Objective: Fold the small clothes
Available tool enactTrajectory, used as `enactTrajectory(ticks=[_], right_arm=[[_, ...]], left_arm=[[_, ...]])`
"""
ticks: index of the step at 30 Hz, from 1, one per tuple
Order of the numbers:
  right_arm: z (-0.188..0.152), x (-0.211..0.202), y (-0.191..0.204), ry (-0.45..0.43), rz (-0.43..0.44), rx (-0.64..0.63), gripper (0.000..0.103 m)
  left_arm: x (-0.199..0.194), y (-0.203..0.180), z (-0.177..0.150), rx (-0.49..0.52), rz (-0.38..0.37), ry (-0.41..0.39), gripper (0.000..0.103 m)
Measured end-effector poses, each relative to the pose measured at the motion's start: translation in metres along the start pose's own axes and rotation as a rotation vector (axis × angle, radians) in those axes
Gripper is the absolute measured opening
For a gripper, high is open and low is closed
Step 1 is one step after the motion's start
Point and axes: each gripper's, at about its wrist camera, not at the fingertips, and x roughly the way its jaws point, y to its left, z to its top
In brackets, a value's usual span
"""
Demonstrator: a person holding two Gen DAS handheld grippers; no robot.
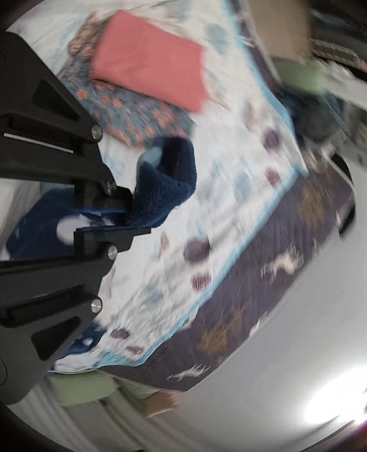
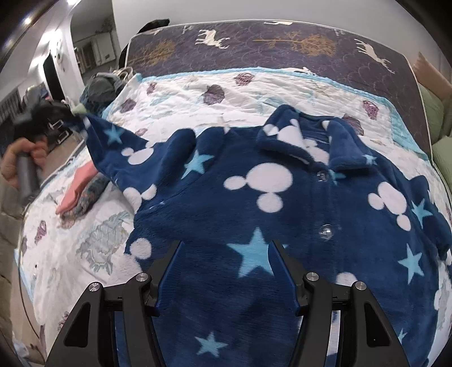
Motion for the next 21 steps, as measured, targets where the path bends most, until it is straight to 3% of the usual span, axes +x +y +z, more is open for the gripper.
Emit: enactTrajectory(ticks=[5,11,15,18,21], right_arm=[[-0.001,-0.020,-0.029,-0.045,0.003,0.071,0.062],[-0.011,-0.047,-0.082,-0.076,-0.030,0.188,0.062],[-0.024,-0.059,-0.118,-0.069,-0.069,0.255,0.062],[-0.035,-0.064,-0.140,-0.053,-0.098,0.288,0.062],[-0.048,-0.066,-0.164,-0.021,-0.108,0.334,0.062]], left_arm=[[-0.030,-0.105,-0.024,0.228,-0.119,0.006,0.008],[-0.019,-0.221,-0.119,0.454,-0.281,0.142,0.009],[0.016,-0.269,-0.195,0.543,-0.317,0.252,0.010],[0.030,-0.290,-0.239,0.584,-0.323,0.340,0.026],[0.020,-0.289,-0.257,0.605,-0.348,0.399,0.033]])
